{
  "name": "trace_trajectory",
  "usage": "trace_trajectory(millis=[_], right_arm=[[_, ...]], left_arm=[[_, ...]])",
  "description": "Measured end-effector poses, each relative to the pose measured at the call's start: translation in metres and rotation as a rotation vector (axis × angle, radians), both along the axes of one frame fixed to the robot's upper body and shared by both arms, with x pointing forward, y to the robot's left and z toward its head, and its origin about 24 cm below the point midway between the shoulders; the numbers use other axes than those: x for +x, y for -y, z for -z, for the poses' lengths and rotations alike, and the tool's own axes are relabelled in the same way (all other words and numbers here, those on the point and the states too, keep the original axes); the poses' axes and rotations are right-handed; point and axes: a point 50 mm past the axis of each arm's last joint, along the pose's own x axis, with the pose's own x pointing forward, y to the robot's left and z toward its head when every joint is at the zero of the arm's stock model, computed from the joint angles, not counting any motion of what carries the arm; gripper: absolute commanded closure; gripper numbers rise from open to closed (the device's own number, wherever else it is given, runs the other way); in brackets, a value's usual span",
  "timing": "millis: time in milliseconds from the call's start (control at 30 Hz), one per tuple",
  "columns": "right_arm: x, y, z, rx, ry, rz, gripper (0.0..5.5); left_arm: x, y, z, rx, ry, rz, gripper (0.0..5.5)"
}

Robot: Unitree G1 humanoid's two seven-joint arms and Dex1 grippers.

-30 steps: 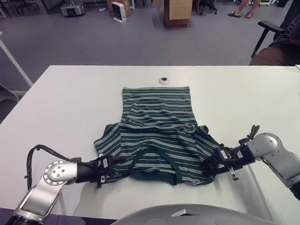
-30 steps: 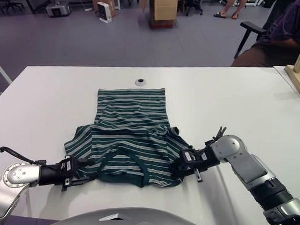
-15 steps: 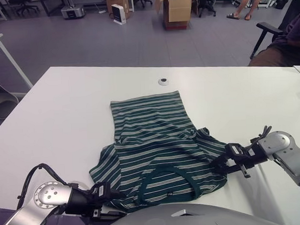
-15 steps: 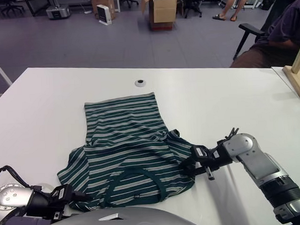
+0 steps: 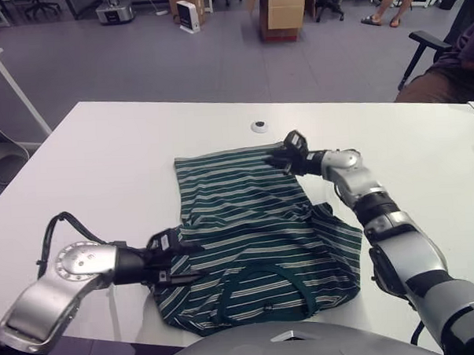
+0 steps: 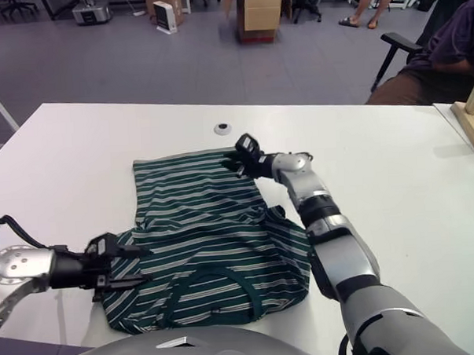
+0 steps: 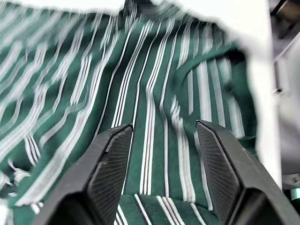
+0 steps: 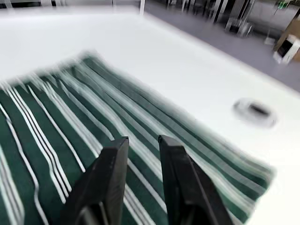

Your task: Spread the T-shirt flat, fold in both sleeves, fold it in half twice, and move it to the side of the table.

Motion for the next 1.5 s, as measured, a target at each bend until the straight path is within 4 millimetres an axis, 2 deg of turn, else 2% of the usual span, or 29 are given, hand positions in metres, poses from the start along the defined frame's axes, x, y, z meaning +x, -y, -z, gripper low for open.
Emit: trace_trajectory(millis=[100,267,433,500,667,767,867,933,967,1067,1100,1167,1267,1367,1433,1500], right_arm=[[-0.002,-0.015,0.018,-0.088,-0.028,-0.026,4.31],[0.007,-0.028,0.018,-0.215,0.035,0.037,4.31],[0.011,-0.024,0.021,-0.279,0.028,0.134,4.31],[0.012,-0.021,0.022,-0.29,0.028,0.162,4.31],[0.016,-0.009,0.023,-0.346,0.055,0.251,4.31],[0.016,-0.008,0.022,-0.353,0.067,0.258,4.31],[0.016,-0.011,0.019,-0.306,0.094,0.202,4.31],[0.015,-0.014,0.015,-0.253,0.101,0.145,4.31],[0.016,-0.015,0.006,-0.194,0.125,0.1,4.31],[0.019,0.005,-0.025,-0.126,0.208,-0.045,4.31],[0.015,0.02,-0.035,-0.122,0.234,-0.111,4.31],[-0.006,0.046,-0.04,-0.13,0.22,-0.23,4.31],[-0.043,0.073,-0.036,-0.135,0.114,-0.341,4.31],[-0.082,0.082,-0.036,-0.12,0.001,-0.47,4.31],[-0.112,0.085,-0.036,-0.123,-0.087,-0.569,4.31],[-0.127,0.085,-0.037,-0.143,-0.128,-0.613,4.31]], left_arm=[[-0.009,0.009,0.011,0.019,-0.027,0.047,3.01],[-0.021,0.016,0.022,0.053,-0.06,0.125,3.01],[-0.031,0.012,0.032,0.097,-0.059,0.185,3.01],[-0.034,0.011,0.034,0.096,-0.065,0.19,3.01],[-0.057,0.016,0.034,0.041,-0.162,0.233,3.01],[-0.059,0.017,0.033,0.033,-0.189,0.227,3.01],[-0.043,0.018,0.027,0.024,-0.145,0.176,3.01],[-0.026,0.019,0.016,-0.011,-0.095,0.13,3.01],[-0.017,0.021,0.003,-0.055,-0.062,0.118,3.01],[-0.002,0.019,-0.024,-0.119,-0.011,0.118,3.01],[0.005,0.017,-0.035,-0.124,0.019,0.119,3.01],[0.02,0.014,-0.047,-0.13,0.076,0.105,3.01],[0.05,0.007,-0.048,-0.1,0.169,0.005,3.01],[0.093,0.002,-0.035,-0.104,0.225,-0.167,3.01],[0.13,0.001,-0.019,-0.082,0.23,-0.287,3.01],[0.148,0.003,-0.004,-0.051,0.206,-0.329,3.01]])
